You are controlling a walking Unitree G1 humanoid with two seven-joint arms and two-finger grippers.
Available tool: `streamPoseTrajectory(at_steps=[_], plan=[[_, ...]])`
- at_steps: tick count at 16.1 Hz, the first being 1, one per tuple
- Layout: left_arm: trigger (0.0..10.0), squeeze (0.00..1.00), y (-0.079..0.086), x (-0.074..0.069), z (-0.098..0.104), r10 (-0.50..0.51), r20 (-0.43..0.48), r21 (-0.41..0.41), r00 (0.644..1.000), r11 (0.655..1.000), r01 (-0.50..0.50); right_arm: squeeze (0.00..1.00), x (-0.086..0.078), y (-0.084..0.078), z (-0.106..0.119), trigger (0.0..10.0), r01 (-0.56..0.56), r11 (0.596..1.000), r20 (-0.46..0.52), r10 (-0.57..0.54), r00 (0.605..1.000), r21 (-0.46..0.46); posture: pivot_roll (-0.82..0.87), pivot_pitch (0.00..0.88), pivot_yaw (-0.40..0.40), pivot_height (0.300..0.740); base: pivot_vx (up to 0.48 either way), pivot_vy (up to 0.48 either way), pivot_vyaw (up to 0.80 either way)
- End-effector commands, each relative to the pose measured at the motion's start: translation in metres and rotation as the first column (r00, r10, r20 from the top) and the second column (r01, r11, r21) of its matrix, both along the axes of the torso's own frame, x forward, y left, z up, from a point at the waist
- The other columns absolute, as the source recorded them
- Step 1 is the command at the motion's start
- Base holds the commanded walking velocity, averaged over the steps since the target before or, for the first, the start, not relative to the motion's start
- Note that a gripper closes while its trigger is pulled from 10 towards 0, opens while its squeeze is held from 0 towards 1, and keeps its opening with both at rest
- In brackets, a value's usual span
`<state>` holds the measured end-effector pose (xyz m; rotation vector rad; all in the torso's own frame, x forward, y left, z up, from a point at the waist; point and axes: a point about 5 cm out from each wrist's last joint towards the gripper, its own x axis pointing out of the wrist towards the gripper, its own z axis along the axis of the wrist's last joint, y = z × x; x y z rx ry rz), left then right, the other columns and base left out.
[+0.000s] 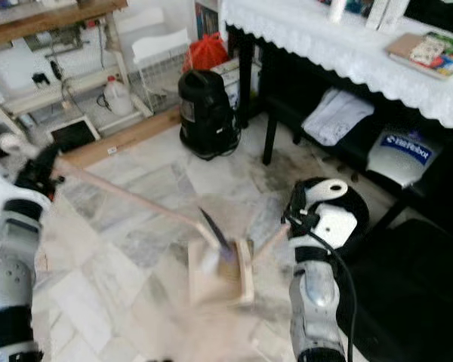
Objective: Sweep floor
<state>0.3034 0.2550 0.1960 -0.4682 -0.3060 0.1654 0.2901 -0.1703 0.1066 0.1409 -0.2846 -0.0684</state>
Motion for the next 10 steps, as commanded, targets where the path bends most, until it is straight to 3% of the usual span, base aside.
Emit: streamPoseTrajectory(at_steps=[1, 5, 9, 10], plan=[[10.0, 0.0, 0.012, -0.005, 0.021, 0.093, 0.093, 0.029, 0.991, 0.995, -0.096, 0.0, -0.001, 0.006, 0.012, 10.0, -0.027, 0.999, 0.043, 0.026, 0.999, 0.021, -0.02, 0.062, 0.059, 0.74, 0.0, 0.0, 0.0], [10.0, 0.0, 0.018, -0.009, 0.042, 0.216, 0.172, 0.074, 0.961, 0.97, -0.231, 0.0, -0.005, 0.012, 0.025, 10.0, -0.065, 0.997, 0.059, 0.062, 0.996, 0.052, -0.02, 0.058, 0.054, 0.74, 0.0, 0.0, 0.0], [10.0, 0.0, 0.032, -0.014, 0.048, 0.308, 0.197, 0.073, 0.931, 0.942, -0.327, 0.0, -0.007, 0.02, 0.04, 10.0, -0.107, 0.992, 0.077, 0.102, 0.992, 0.072, -0.02, 0.048, 0.052, 0.74, 0.0, 0.0, 0.0], [10.0, 0.0, 0.033, -0.015, 0.045, 0.31, 0.189, 0.108, 0.932, 0.937, -0.333, 0.0, -0.007, 0.023, 0.045, 10.0, -0.128, 0.989, 0.084, 0.121, 0.989, 0.078, -0.02, 0.048, 0.052, 0.74, 0.0, 0.0, 0.0]])
